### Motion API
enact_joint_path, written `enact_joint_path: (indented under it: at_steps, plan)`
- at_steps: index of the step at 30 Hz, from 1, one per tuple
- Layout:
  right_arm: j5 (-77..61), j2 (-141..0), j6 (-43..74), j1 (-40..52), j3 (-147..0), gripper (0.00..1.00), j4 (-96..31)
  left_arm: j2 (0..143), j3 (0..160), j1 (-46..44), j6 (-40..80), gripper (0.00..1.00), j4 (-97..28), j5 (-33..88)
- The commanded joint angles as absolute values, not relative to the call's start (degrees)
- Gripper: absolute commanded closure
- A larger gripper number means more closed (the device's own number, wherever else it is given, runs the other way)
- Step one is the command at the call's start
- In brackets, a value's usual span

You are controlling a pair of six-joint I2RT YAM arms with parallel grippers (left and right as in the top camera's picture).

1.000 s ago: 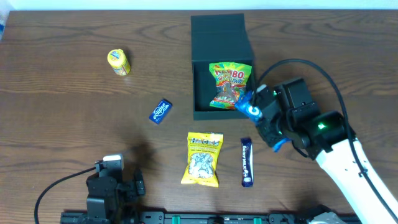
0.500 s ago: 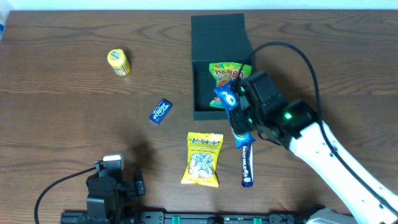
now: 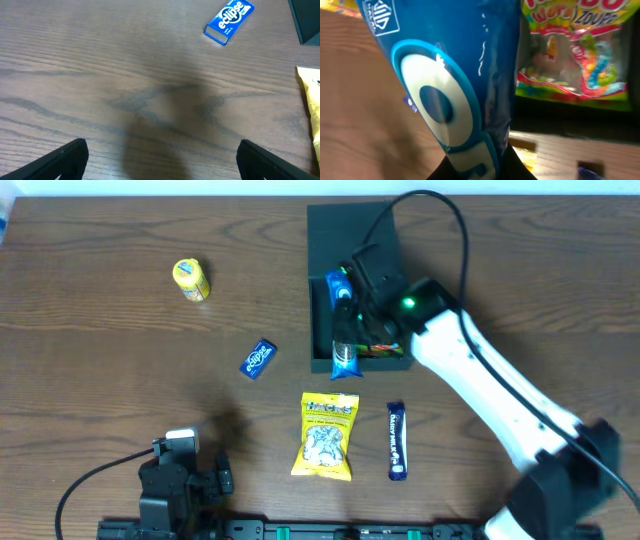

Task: Pack container
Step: 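Lift the Oreo pack and carry it into the black box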

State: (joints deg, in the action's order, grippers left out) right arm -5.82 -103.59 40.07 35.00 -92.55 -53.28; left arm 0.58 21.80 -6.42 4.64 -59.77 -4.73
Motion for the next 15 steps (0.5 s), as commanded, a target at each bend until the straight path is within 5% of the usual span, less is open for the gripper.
enact_joint_path:
  at_steps: [1,15]
  plan:
    - [-5.85,-107.50,44.36,35.59,-97.30,0.99,-54.22,0.21,20.18,-6.02,5.76,0.05,-62.35,-4.86]
    - [-6.20,-119.48,41.60,33.76,-110.52,0.99,-58.81,0.21,20.18,-6.02,5.76,0.04,-62.35,-4.86]
